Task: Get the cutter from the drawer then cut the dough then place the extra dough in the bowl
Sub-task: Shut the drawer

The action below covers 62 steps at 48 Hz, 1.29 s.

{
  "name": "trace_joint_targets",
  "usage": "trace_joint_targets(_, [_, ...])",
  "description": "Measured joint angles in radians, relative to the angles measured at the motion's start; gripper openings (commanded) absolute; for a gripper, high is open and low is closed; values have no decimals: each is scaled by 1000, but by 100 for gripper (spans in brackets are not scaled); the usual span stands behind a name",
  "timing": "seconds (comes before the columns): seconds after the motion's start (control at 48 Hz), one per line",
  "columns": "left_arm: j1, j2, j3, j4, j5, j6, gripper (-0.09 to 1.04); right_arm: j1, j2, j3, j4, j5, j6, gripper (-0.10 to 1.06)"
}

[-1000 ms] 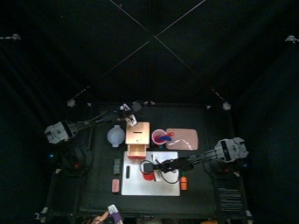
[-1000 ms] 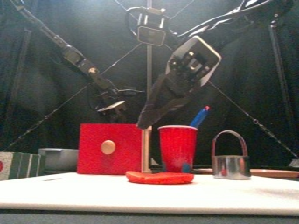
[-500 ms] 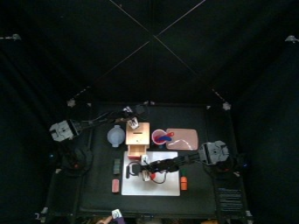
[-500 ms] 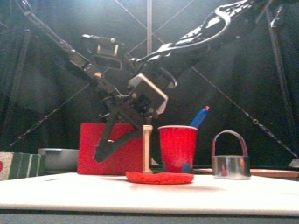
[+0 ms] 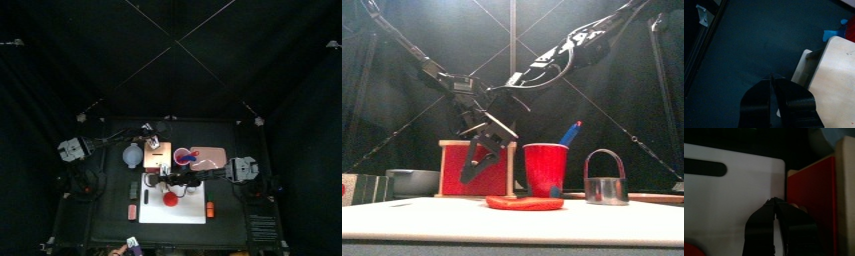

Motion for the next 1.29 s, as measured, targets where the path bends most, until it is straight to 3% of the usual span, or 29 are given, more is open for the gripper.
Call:
trace_joint_targets(0.438, [21, 8, 0, 8, -57, -3, 49, -60, 12, -20, -34, -6, 3, 18])
trace_joint_targets(0.833, [28, 8, 0, 6, -58, -11, 50, -60, 9, -12, -28, 5, 3, 18])
trace_joint_targets(1.021, [49, -2, 2, 3, -67, -15, 50, -12, -46, 11, 20, 43, 0, 18])
trace_joint_targets(1.292, [97, -78, 21, -20, -141, -17, 50, 100, -262, 109, 184, 106, 6, 18])
